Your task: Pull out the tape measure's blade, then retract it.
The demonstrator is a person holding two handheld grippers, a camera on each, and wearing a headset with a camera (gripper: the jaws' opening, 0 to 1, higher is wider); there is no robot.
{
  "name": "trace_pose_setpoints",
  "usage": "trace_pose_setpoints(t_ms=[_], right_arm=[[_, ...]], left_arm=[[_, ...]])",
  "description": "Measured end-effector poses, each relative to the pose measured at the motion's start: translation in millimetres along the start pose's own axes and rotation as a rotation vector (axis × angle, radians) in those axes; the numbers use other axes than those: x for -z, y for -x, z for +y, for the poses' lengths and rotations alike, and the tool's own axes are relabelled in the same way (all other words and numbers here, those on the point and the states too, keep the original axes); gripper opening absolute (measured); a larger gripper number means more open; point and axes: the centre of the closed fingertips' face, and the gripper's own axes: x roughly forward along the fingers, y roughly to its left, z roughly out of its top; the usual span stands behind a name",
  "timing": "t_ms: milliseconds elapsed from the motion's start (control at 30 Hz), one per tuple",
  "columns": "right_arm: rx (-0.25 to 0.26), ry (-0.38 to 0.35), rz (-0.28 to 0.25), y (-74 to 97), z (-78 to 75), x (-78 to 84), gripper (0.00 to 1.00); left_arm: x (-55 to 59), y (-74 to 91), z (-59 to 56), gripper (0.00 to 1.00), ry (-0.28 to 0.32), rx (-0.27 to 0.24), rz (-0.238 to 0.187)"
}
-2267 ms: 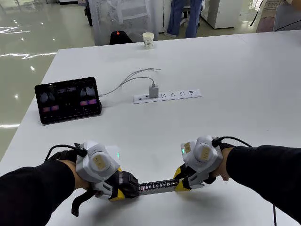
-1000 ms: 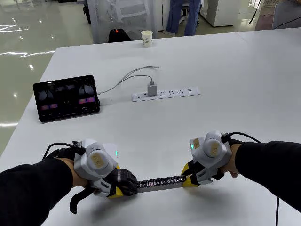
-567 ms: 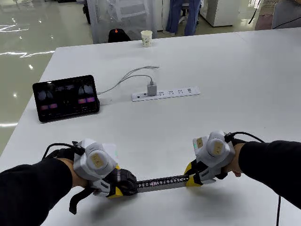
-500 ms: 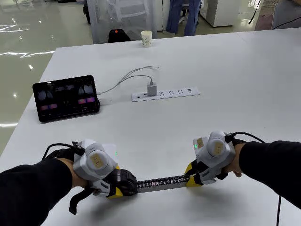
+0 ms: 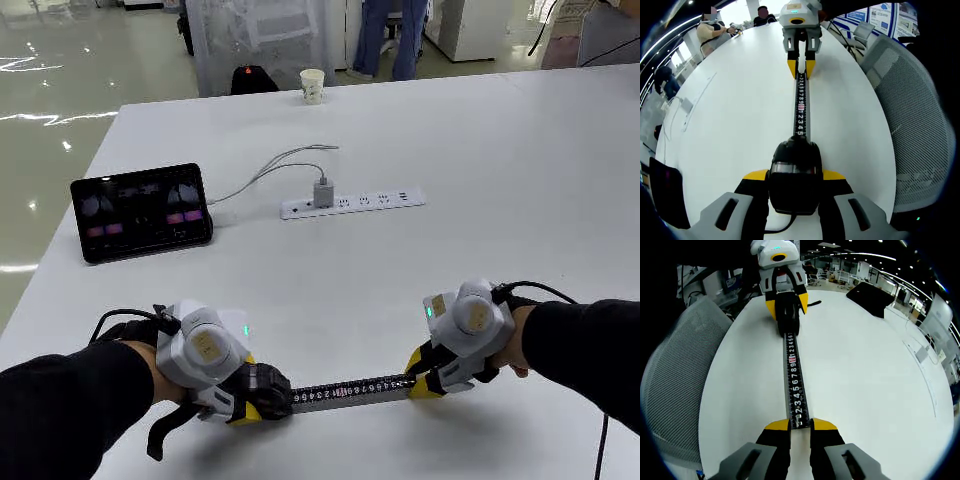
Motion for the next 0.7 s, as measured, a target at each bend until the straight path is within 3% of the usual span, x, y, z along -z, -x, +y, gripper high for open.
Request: trace_pose_setpoints(t_ms=[700], right_arm=[[0.01, -0.008, 0.016, 10.7, -0.7, 15.3, 0.11]], left_arm=[[0.5, 0.0, -1.0, 0.32, -0.001, -0.003, 0.005]])
